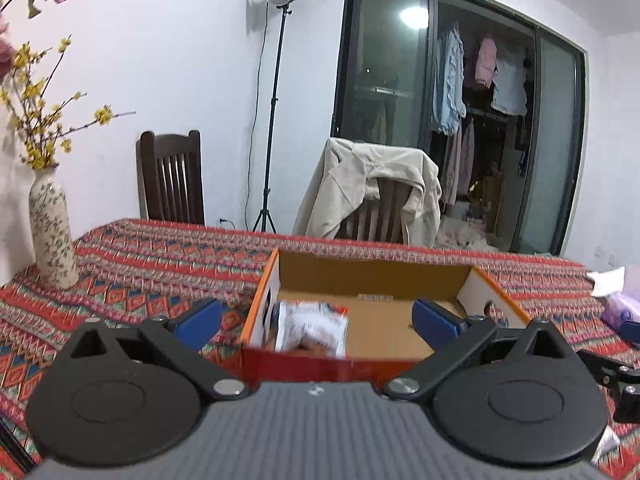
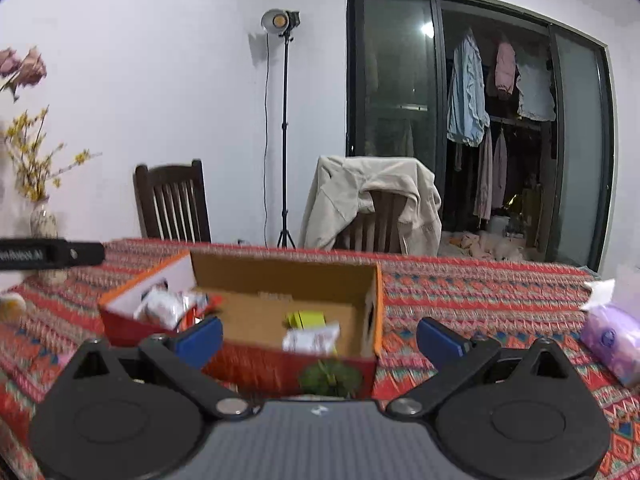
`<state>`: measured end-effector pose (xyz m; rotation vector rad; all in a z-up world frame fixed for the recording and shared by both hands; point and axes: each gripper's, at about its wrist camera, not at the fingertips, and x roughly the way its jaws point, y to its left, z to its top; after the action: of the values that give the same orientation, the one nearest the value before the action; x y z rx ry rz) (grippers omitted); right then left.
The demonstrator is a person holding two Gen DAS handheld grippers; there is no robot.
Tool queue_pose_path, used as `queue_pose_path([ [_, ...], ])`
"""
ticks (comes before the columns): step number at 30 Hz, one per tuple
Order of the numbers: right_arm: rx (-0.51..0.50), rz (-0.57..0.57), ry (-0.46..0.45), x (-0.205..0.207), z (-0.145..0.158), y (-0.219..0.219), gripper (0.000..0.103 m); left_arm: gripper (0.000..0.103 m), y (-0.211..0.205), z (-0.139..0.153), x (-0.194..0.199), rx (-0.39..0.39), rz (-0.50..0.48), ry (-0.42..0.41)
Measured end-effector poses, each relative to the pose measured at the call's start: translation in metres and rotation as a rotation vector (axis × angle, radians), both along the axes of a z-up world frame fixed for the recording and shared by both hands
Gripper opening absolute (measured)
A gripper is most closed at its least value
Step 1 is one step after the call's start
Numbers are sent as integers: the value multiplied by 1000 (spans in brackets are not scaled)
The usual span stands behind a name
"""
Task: Organize snacks
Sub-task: 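Return to the pile and grasp another white packet with the right gripper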
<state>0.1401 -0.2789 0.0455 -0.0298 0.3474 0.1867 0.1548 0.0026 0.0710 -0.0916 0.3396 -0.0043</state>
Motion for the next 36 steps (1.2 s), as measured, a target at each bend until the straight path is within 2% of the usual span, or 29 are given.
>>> queue_pose_path([
  [4, 0, 2, 38, -15, -15, -11, 103, 103, 3, -15, -18, 26, 2, 30],
  [13, -82, 2, 147, -36, -51, -27, 103, 103, 10, -51, -45, 52, -1, 123],
  [19, -127, -4, 229, -25, -67, -34, 103, 103, 10, -58, -53, 54, 2, 149],
  [24, -143, -51, 327, -3, -82, -46, 103, 103, 10, -60, -54, 42, 3, 159],
  [27, -56, -39, 379, 7, -87, -60, 103, 103, 10, -61, -53, 35, 7, 168],
  [35, -48, 5, 367, 9, -89, -66, 103, 103, 10, -65, -52, 15, 17, 187],
  [36, -47, 7, 360, 7, -89, -65, 99, 103, 10, -66, -53, 15, 17, 189],
])
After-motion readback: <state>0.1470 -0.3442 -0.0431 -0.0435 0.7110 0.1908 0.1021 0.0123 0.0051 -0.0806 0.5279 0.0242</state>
